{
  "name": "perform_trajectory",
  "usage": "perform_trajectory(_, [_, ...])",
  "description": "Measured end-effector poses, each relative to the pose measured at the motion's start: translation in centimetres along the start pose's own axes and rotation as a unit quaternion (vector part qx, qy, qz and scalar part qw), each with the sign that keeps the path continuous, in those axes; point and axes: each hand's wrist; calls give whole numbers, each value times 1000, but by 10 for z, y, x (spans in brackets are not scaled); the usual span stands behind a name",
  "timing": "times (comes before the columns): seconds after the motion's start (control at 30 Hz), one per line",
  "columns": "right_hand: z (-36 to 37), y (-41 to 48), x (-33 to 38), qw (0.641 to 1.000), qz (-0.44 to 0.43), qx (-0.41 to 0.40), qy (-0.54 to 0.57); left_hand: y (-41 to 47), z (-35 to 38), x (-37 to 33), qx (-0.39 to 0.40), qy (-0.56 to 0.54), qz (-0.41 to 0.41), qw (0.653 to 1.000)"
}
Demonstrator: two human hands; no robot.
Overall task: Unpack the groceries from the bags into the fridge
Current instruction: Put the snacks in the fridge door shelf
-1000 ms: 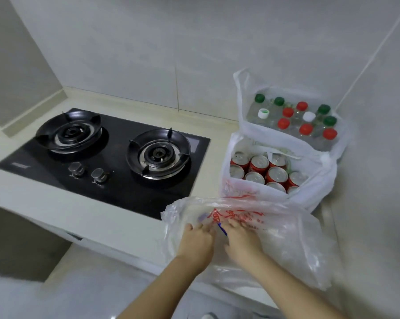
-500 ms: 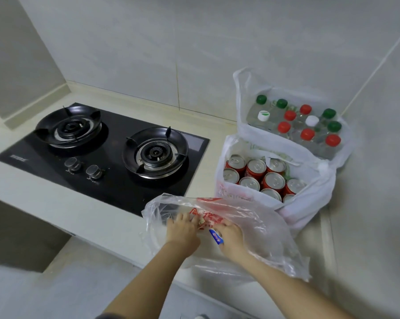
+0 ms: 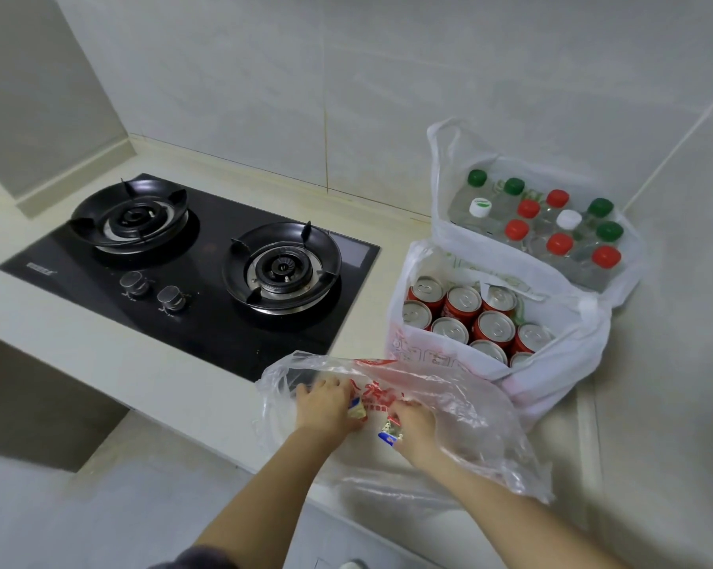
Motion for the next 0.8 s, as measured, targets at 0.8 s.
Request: perform_trajectory(0.8, [-69, -30, 41, 992, -3, 77, 105, -51, -51, 21, -55, -275, -12, 960])
Point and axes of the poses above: each hand's wrist, its own y-axis towards the middle knuckle, its own z-axis out of the palm, x = y × z, and after that the axes turned 5 degrees about -x, right-handed
